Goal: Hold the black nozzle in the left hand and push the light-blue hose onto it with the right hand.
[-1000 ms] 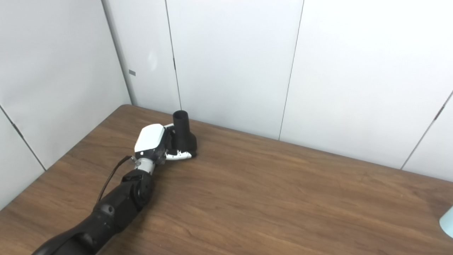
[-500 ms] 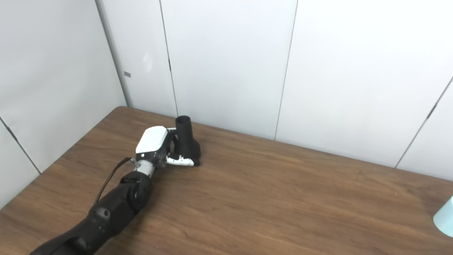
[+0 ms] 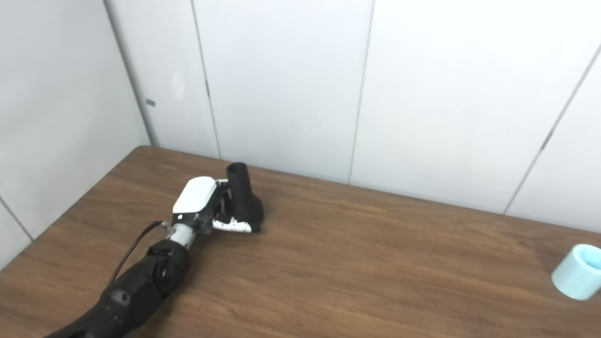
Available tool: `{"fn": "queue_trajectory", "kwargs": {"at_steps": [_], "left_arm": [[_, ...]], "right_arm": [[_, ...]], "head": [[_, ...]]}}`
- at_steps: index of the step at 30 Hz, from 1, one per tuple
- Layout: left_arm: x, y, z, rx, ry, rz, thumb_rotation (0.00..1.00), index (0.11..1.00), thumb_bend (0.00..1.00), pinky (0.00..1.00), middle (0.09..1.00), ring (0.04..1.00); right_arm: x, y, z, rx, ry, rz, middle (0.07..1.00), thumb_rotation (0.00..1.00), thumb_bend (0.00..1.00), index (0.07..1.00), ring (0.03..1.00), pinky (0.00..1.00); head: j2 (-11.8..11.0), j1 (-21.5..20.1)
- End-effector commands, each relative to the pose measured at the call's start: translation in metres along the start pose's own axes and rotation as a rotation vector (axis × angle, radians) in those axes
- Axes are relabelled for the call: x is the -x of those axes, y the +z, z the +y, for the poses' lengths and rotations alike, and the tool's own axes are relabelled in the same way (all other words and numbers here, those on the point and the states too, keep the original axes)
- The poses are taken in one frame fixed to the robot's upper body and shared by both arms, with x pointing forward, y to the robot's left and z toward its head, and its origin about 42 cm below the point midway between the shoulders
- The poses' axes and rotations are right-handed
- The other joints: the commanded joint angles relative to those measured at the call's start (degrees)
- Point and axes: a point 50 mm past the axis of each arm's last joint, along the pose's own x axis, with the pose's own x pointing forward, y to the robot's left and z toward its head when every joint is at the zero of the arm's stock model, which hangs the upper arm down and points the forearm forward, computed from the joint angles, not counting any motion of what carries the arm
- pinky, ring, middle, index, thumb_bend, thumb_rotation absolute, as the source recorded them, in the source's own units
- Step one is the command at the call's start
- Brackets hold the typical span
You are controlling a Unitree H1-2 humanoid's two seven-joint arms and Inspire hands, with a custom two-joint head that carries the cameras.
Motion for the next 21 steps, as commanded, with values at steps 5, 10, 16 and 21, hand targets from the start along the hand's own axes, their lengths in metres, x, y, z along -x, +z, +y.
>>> {"fn": "queue_trajectory", "kwargs": {"at_steps": [5, 10, 16, 21], "left_arm": [[0.04, 0.038, -0.056, 0.117, -0.13, -0.099, 0.05, 0.491, 0.51, 0.13, 0.292, 0.185], [0.05, 0.068, -0.066, 0.16, -0.148, -0.221, 0.05, 0.491, 0.51, 0.15, 0.375, 0.219], [0.062, 0.094, -0.076, 0.187, -0.2, -0.329, 0.06, 0.491, 0.51, 0.27, 0.497, 0.377], [0.074, 0.111, -0.088, 0.171, -0.222, -0.439, 0.05, 0.489, 0.51, 0.37, 0.516, 0.487]], "right_arm": [[-0.008, 0.018, 0.01, 0.049, -0.029, -0.077, 0.7, 0.0, 0.27, 0.664, 0.687, 0.61], [-0.013, 0.021, 0.02, 0.067, -0.029, -0.096, 0.68, 0.0, 0.28, 0.652, 0.658, 0.58], [-0.019, 0.027, 0.035, 0.049, -0.017, -0.116, 0.679, 0.0, 0.28, 0.642, 0.655, 0.58], [-0.026, 0.031, 0.046, 0.042, -0.001, -0.137, 0.661, 0.0, 0.29, 0.628, 0.634, 0.57]], "head": [[0.3, -2.7], [0.5, -5.0], [0.9, -9.0], [1.0, -13.1]]}}
